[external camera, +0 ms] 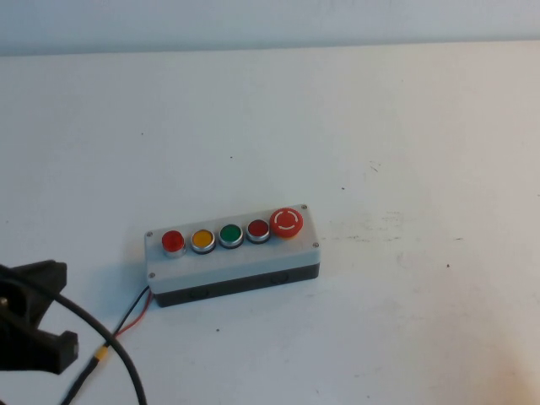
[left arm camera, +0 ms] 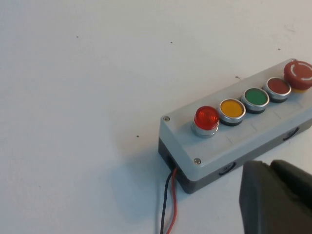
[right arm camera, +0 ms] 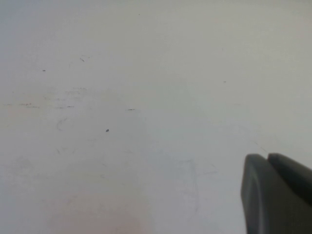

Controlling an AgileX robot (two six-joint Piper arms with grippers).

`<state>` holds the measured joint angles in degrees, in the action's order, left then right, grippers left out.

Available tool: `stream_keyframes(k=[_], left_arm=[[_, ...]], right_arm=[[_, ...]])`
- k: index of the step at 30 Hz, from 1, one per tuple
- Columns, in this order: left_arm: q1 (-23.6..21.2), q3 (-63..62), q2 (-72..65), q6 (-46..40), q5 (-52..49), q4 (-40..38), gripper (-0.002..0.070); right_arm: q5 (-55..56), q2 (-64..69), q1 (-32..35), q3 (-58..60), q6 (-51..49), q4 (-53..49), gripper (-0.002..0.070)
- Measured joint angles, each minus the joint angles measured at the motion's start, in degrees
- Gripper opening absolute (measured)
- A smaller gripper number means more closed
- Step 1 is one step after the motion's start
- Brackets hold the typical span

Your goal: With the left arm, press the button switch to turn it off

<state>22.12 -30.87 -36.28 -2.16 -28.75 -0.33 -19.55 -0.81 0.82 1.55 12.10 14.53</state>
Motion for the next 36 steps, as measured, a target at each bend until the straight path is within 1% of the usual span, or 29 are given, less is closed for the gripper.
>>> stream_keyframes(k=[3, 5, 8, 10, 13, 15, 18, 24, 28, 32, 36], left_arm=[[0.0, 0.33, 0.0, -0.12, 2.5, 0.33, -0.0002], [0.0, 1.74, 0.63, -0.13, 6.83, 1.61, -0.0002], [0.0, 6.05, 4.06, -0.71, 16.82, 2.91, -0.0002], [0.0, 10.46, 8.58, -2.24, 23.9, 3.05, -0.0002], [0.0, 16.89, 16.02, -6.35, 32.71, 0.99, -0.0002], [-0.59, 20.88, 20.78, -8.23, 36.29, -0.32, -0.0002], [-2.72, 25.4, 26.35, -9.16, 38.07, -0.97, -0.0002], [-7.0, 31.91, 33.29, -8.74, 37.61, -2.86, -0.0002], [-8.56, 32.31, 36.38, -7.71, 29.14, -3.7, -0.0002], [-8.76, 32.31, 36.79, -7.5, 18.58, -3.82, -0.0002], [-8.76, 32.31, 36.91, -6.77, 10.83, -3.82, -0.0002]], right_arm=[[0.0, 0.0, 0.0, 0.0, 0.0, 0.0, -0.0016], [0.0, 0.0, 0.0, 0.0, 0.0, 0.0, -0.0016], [0.0, 0.0, 0.0, 0.0, 0.0, 0.0, -0.0016], [0.0, 0.0, 0.0, 0.0, 0.0, 0.0, -0.0016], [0.0, 0.0, 0.0, 0.0, 0.0, 0.0, -0.0016], [0.0, 0.0, 0.0, 0.0, 0.0, 0.0, -0.0016], [0.0, 0.0, 0.0, 0.0, 0.0, 0.0, -0.0016], [0.0, 0.0, 0.0, 0.0, 0.0, 0.0, -0.0016], [0.0, 0.0, 0.0, 0.0, 0.0, 0.0, -0.0016], [0.0, 0.0, 0.0, 0.0, 0.0, 0.0, -0.0016], [0.0, 0.0, 0.0, 0.0, 0.0, 0.0, -0.0016]])
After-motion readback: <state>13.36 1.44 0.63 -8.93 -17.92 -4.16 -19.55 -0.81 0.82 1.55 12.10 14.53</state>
